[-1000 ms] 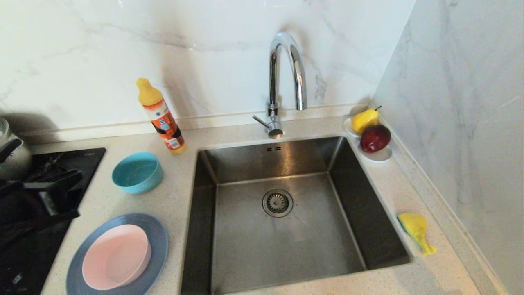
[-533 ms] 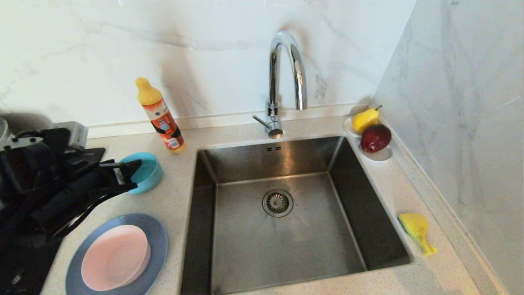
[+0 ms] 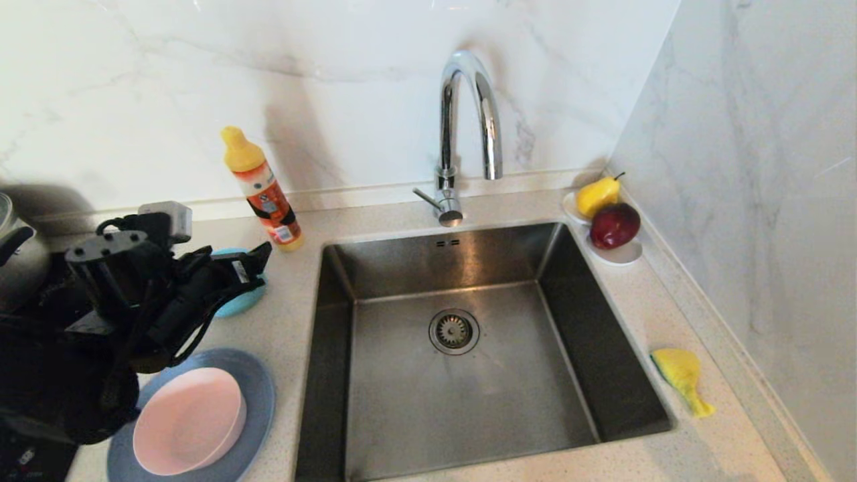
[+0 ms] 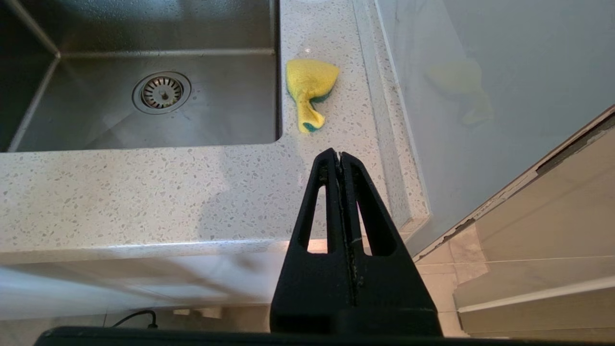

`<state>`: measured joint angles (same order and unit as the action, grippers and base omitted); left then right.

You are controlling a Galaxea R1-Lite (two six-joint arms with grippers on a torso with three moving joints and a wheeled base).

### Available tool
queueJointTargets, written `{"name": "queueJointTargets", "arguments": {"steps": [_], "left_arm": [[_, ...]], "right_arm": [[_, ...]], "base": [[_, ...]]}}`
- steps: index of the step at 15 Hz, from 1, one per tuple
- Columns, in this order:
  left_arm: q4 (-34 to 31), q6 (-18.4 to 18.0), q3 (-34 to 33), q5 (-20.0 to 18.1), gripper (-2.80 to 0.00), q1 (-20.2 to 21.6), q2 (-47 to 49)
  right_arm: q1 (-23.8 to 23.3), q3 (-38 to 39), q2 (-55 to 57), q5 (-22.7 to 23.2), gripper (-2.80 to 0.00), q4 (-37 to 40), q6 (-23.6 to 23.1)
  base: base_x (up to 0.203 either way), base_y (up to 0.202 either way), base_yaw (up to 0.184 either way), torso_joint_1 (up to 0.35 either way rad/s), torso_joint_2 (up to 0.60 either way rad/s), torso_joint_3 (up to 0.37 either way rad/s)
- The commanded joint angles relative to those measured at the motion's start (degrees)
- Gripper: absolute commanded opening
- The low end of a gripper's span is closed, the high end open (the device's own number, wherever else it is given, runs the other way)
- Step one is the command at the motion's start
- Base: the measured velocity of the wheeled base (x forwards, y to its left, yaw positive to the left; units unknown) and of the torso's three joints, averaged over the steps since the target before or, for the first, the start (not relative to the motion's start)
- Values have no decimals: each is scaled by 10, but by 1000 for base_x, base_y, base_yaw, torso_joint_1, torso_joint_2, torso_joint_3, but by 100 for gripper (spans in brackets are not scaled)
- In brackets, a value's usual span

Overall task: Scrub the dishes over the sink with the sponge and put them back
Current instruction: Grab the dish soap

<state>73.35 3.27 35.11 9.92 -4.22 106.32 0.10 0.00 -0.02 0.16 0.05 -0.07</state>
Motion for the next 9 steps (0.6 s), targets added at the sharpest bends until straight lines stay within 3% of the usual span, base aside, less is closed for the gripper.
{"name": "queueJointTargets", "arguments": {"steps": [1, 6, 9], "left_arm": [[62, -1, 40, 9, 0, -3, 74], [67, 1, 142, 12, 0, -6, 139], [64, 0, 213, 36, 0, -11, 181]], "right_arm": [[0, 0, 0, 0, -280, 0, 0], [0, 0, -1, 0, -280, 0, 0], [0, 0, 0, 0, -280, 0, 0]], "base": [[0, 0, 0, 0, 0, 0], [0, 0, 0, 0, 0, 0], [0, 0, 0, 0, 0, 0]]}}
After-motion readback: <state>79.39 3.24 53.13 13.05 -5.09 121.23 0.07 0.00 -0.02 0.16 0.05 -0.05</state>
